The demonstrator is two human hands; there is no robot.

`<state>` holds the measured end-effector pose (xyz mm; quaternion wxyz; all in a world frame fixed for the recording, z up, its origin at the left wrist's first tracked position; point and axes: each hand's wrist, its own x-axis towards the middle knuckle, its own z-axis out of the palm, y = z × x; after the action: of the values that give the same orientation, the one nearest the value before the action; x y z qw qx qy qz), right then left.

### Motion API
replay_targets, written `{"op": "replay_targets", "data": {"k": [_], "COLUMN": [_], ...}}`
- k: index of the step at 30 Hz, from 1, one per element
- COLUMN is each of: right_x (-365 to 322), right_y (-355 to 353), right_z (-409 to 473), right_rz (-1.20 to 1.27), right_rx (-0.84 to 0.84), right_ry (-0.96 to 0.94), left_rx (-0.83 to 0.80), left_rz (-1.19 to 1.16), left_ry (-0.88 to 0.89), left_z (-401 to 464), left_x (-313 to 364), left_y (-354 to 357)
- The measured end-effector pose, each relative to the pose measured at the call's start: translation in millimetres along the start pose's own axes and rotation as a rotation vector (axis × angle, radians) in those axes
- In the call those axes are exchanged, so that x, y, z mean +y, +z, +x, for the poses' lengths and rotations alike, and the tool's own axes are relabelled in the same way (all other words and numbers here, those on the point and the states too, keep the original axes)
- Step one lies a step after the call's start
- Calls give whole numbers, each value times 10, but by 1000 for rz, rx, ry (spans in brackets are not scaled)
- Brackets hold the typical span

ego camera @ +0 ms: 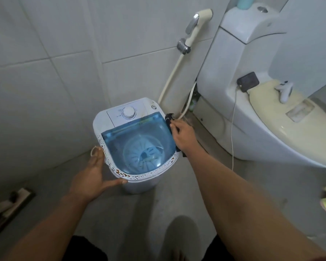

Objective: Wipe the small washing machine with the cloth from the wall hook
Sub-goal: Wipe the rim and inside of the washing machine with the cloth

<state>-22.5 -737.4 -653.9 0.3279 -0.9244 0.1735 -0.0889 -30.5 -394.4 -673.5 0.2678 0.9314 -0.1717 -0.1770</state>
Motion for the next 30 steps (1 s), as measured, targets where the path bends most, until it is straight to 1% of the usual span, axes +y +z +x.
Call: {"op": "replay_targets", "data": {"k": [4, 9, 15, 18, 20, 24, 30], "right_x": [1, 108, 291, 339, 321, 305, 370], "right_y": [21, 60, 93, 175, 232, 316, 434], "right_z": [-66, -184, -552, -740, -853, -1058, -1322], "right_rz": [1, 35, 114, 155, 141, 87, 49], "right_rx": [58, 119, 136, 178, 225, 261, 284], "right_ry": [-11, -91, -76, -30, -31, -57, -171], "left_rx": [-8, 25, 11, 19, 25, 16, 19], "left_rz": [13, 33, 16, 6, 19, 14, 2], "left_ry": [7, 37, 81, 93, 90, 82, 93], "left_z": [13, 27, 117, 125, 143, 160, 171], "left_x": [10, -36, -104, -130, -148, -192, -195], "left_y": [-1, 64, 73, 86, 105, 145, 159]}}
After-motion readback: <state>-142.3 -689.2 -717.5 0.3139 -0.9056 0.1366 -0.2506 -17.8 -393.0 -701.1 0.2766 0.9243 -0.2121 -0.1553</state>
